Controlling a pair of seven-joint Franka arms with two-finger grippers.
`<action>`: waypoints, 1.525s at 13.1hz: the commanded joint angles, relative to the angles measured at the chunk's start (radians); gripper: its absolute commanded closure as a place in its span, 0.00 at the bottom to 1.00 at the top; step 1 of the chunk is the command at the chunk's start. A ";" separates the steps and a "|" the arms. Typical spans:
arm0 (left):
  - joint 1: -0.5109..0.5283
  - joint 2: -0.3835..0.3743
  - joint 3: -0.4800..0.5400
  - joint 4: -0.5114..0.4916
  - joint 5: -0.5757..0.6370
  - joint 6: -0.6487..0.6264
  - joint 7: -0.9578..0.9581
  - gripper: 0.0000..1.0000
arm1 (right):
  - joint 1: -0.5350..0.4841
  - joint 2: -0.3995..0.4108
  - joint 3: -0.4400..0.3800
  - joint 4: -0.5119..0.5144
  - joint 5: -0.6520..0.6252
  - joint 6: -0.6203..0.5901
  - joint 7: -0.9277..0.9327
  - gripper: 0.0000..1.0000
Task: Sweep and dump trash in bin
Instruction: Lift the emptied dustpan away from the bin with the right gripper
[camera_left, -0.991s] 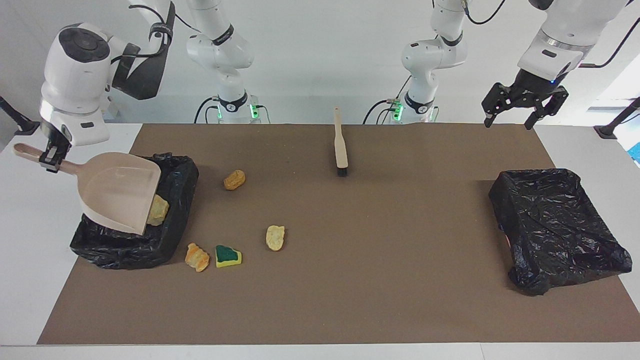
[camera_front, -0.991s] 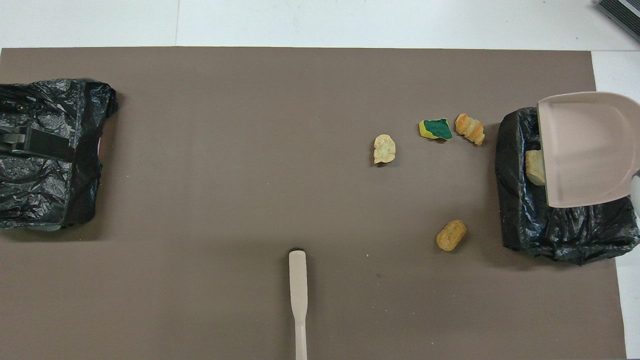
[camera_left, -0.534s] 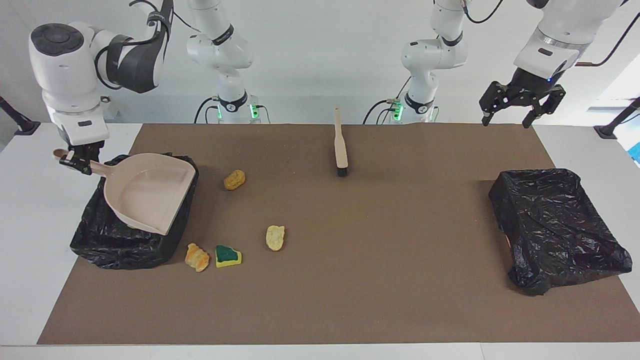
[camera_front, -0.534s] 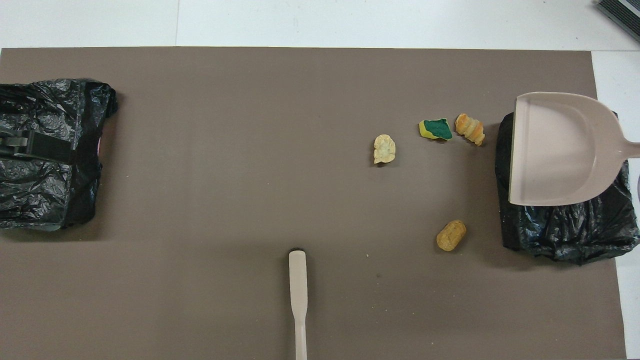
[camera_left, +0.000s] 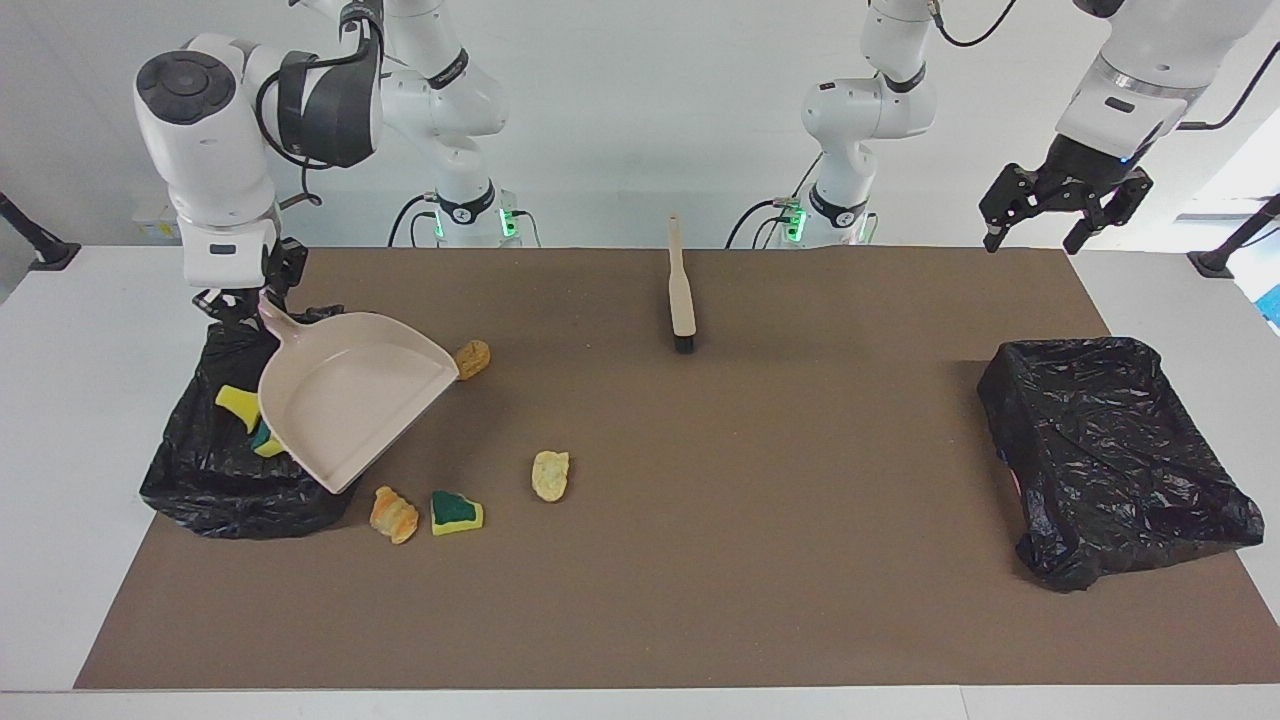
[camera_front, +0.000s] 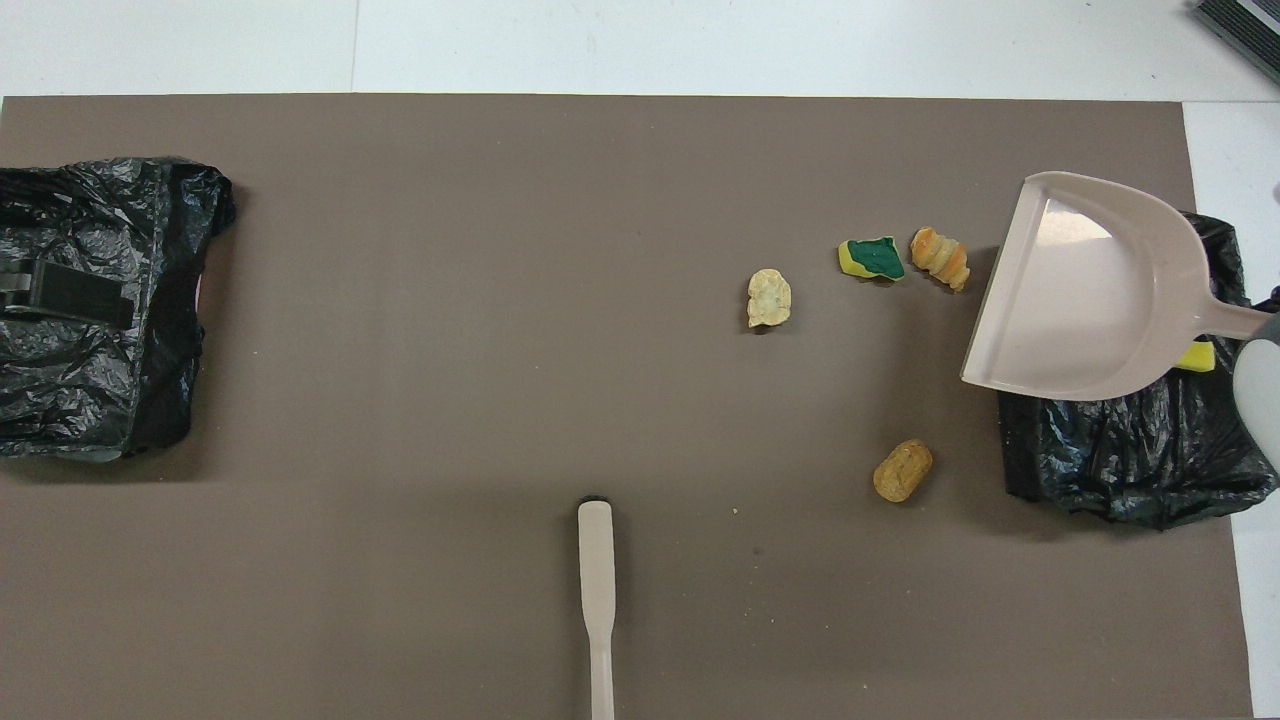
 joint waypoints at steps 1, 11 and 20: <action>0.007 -0.029 -0.003 -0.034 0.008 0.002 -0.001 0.00 | 0.048 -0.044 0.000 -0.036 0.070 -0.035 0.284 1.00; 0.007 -0.029 -0.003 -0.034 0.008 0.001 -0.001 0.00 | 0.387 0.103 0.002 0.005 0.319 0.062 1.008 1.00; 0.007 -0.029 -0.003 -0.034 0.008 0.001 -0.001 0.00 | 0.651 0.487 0.004 0.244 0.312 0.308 1.422 1.00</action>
